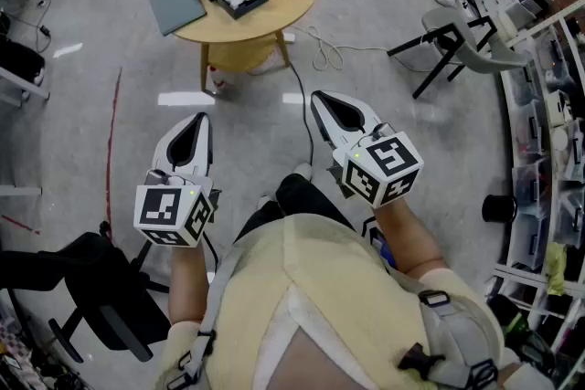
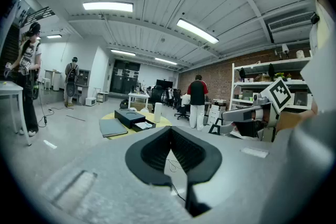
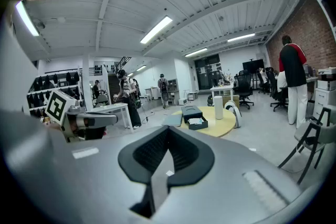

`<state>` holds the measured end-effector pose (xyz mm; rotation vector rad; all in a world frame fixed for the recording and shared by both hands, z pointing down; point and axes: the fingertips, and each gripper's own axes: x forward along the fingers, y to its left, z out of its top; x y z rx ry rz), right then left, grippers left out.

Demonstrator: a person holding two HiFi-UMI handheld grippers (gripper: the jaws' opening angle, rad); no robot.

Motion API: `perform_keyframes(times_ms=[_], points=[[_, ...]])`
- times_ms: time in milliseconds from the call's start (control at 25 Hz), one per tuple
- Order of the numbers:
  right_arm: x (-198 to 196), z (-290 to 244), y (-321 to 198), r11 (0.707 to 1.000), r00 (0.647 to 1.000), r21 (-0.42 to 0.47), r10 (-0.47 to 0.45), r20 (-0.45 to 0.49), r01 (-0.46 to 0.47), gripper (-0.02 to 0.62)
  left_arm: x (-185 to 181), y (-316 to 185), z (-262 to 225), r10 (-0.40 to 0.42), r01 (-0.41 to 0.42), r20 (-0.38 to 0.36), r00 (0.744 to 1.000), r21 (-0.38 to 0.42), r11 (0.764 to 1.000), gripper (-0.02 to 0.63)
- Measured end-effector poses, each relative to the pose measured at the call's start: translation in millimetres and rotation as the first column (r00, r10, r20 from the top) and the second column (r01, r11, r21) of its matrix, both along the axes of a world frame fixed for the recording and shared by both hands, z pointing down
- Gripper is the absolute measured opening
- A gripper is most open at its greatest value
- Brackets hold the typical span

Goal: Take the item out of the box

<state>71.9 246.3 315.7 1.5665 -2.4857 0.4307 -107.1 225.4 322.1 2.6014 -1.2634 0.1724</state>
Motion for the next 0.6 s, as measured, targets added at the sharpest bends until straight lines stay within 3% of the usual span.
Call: perform_keyframes(times_ms=[160, 360, 600], points=[[1.7, 4.6, -5.0, 1.000, 0.999, -0.010, -0.002, 0.038, 0.002, 0.003, 8.9, -6.9, -1.5, 0.024, -0.024, -0.011, 1.000, 0.019, 1.000, -0.002], [6.3, 11.2, -9.8, 0.999, 0.998, -0.039, -0.010, 0.061, 0.013, 0.005, 20.6, -19.2, 9.2, 0.055, -0.056, -0.033, 0.998, -0.020, 0.998, -0.002], [13.5, 13.3, -43.2, 0.996, 0.992, -0.028, -0.076, 0.104, 0.079, 0.005, 44.2, -47.7, 10.7, 0.087, -0.087, 0.025, 0.996, -0.003, 0.996, 0.000]])
